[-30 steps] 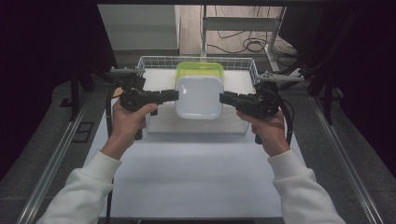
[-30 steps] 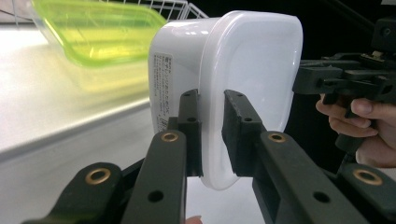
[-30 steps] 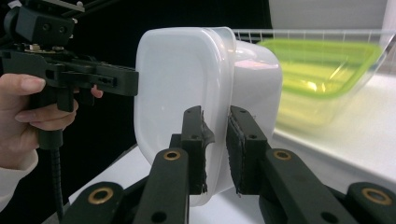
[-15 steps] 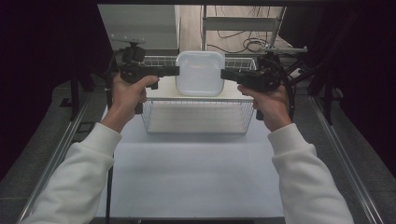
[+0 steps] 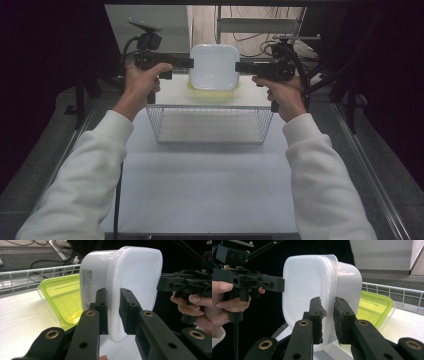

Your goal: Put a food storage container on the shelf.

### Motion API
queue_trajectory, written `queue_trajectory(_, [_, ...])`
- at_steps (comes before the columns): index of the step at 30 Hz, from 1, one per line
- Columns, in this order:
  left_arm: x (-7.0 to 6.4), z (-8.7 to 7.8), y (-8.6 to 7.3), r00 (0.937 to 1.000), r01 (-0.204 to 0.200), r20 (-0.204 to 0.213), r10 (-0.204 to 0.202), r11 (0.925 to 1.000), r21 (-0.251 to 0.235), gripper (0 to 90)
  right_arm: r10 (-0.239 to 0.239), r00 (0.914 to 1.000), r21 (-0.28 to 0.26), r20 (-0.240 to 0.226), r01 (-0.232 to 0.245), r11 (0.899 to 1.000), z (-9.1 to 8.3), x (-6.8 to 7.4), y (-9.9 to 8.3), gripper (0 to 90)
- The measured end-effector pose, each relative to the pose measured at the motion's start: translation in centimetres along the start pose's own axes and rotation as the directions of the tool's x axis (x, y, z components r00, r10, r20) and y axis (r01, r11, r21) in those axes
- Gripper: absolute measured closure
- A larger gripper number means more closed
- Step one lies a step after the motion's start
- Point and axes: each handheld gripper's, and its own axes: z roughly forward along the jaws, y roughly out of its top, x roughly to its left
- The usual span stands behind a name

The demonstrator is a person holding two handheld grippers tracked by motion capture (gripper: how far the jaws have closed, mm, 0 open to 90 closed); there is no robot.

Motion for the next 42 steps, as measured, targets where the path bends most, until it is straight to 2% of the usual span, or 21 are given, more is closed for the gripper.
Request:
queue_trajectory(8, [1.7,0.9,1.2,0.9980,0.063,0.000,-0.063,0.9977,0.024,77.8,0.063,0.9980,0.030,-0.003,-0.063,0.998,1.7,-1.6,1.0,76.2])
queue_trajectory(13, [2.9,1.8,1.3,0.9931,0.116,0.013,-0.116,0.9922,0.047,78.2,0.128,0.9918,0.074,0.008,-0.128,0.989,2.8,-2.8,1.2,75.9])
queue_trajectory(15, [3.4,2.1,1.3,0.9888,0.148,0.010,-0.149,0.9872,0.060,78.2,0.143,0.9896,0.086,0.013,-0.144,0.986,3.1,-3.2,1.3,75.7])
queue_trajectory(19, [4.2,2.3,1.8,0.9797,0.197,0.026,-0.199,0.9778,0.073,78.0,0.186,0.9825,0.080,-0.005,-0.185,0.979,3.6,-3.8,1.5,74.8])
queue_trajectory(23, [4.6,2.9,2.2,0.9761,0.215,0.019,-0.217,0.9741,0.071,76.7,0.222,0.9751,0.090,0.008,-0.222,0.971,4.1,-4.3,1.7,71.9])
queue_trajectory(25, [4.9,3.3,2.4,0.9704,0.238,0.024,-0.240,0.9690,0.066,76.0,0.262,0.9651,0.087,0.004,-0.261,0.961,4.3,-4.8,1.7,71.0])
queue_trajectory(29, [5.8,4.0,2.5,0.9601,0.276,0.035,-0.277,0.9600,0.049,74.8,0.312,0.9500,0.072,-0.006,-0.311,0.948,4.7,-5.5,1.5,69.0])
queue_trajectory(34, [6.5,4.7,2.2,0.9511,0.303,0.046,-0.305,0.9519,0.042,71.4,0.372,0.9284,0.073,-0.009,-0.370,0.926,5.4,-6.3,1.1,63.9])
queue_trajectory(35, [6.6,4.8,2.1,0.9505,0.305,0.049,-0.307,0.9516,0.035,71.1,0.385,0.9229,0.067,-0.013,-0.383,0.921,5.5,-6.5,1.0,63.5])
queue_trajectory(37, [6.6,4.9,2.0,0.9528,0.299,0.049,-0.300,0.9540,0.028,70.5,0.390,0.9207,0.058,-0.017,-0.388,0.920,5.6,-6.7,0.9,63.0])
queue_trajectory(39, [6.7,5.0,2.0,0.9527,0.298,0.053,-0.299,0.9542,0.027,69.3,0.386,0.9225,0.054,-0.016,-0.384,0.922,5.6,-6.6,0.9,62.2])
queue_trajectory(41, [6.5,5.1,1.9,0.9569,0.286,0.046,-0.287,0.9579,0.026,63.2,0.378,0.9257,0.052,-0.014,-0.377,0.925,5.6,-6.5,0.9,58.1])
queue_trajectory(42, [6.3,5.1,1.8,0.9622,0.270,0.034,-0.270,0.9628,-0.001,59.2,0.372,0.9280,0.045,-0.017,-0.371,0.927,5.6,-6.4,0.9,55.1])
